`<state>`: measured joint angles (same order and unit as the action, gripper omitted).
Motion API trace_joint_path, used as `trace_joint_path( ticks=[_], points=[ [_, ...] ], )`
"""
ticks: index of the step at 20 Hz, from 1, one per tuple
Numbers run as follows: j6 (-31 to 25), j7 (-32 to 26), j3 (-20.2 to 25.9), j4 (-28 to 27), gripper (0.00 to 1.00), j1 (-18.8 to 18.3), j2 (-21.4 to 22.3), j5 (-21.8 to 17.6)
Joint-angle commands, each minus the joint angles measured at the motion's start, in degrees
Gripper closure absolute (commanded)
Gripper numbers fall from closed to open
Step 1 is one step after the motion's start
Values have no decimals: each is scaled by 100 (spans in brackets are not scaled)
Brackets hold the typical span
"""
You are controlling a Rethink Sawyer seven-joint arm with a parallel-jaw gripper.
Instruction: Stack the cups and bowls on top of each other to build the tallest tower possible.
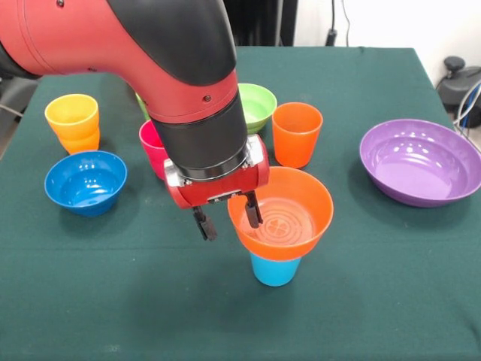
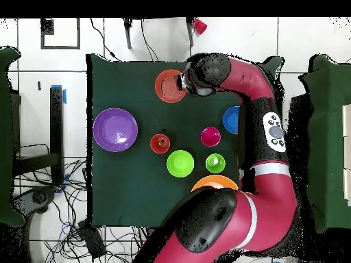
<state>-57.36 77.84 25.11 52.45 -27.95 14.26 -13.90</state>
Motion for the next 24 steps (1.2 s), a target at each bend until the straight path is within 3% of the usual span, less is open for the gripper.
trace_joint_path(
  ticks=[1,11,17,24],
  points=[
    [-340,387,-145,-57,0,144,-201,-33],
    [-480,423,-214,-147,0,196,-211,-42],
    [-1182,603,-290,-639,0,357,-304,-3],
    [-1135,830,-322,-426,0,426,-113,111]
  ],
)
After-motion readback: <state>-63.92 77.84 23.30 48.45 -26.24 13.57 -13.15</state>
